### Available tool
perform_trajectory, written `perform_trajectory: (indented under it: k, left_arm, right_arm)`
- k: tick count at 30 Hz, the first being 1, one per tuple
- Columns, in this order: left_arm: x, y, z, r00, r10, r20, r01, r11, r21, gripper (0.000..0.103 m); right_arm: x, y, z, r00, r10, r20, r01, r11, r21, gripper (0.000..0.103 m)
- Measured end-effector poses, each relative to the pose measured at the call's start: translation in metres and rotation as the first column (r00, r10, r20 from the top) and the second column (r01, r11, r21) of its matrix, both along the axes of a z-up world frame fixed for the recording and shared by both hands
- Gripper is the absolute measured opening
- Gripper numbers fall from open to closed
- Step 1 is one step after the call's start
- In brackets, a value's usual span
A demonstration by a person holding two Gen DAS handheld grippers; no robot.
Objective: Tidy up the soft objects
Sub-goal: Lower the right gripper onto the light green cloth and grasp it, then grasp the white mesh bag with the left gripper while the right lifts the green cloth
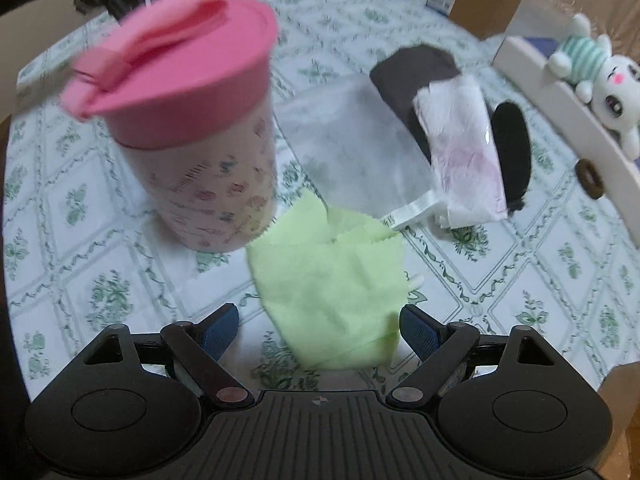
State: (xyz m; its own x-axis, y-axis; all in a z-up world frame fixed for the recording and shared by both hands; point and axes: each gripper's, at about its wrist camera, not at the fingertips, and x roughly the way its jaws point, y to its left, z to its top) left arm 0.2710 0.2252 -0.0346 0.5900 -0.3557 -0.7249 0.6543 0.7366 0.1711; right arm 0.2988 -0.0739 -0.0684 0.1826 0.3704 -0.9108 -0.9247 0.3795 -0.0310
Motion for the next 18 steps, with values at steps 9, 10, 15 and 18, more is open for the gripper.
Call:
perform_trajectory:
  k: [9,10,15,18]
  left_arm:
    - [0.032,-0.015,-0.017,0.987,-0.153,-0.054,0.154,0.988,0.02,0.077]
    - [0.035,-0.017,-0.018,0.984,-0.17,-0.056,0.171,0.985,0.024,0.077]
    - [0.05,-0.024,-0.023,0.97,-0.229,-0.077,0.231,0.973,0.019,0.076]
    - [0.057,-0.031,-0.025,0.961,-0.264,-0.085,0.266,0.964,0.013,0.076]
  right_arm:
    - [0.021,0.01,-0.013,0.996,-0.024,-0.09,0.025,1.0,0.008,0.057]
    - [0.021,0.01,-0.012,0.996,-0.027,-0.088,0.028,1.0,0.011,0.051]
    - [0.021,0.005,-0.005,0.997,-0.046,-0.068,0.048,0.999,0.016,0.008]
    - [0.018,0.002,-0.003,0.997,-0.058,-0.049,0.059,0.998,0.028,0.007]
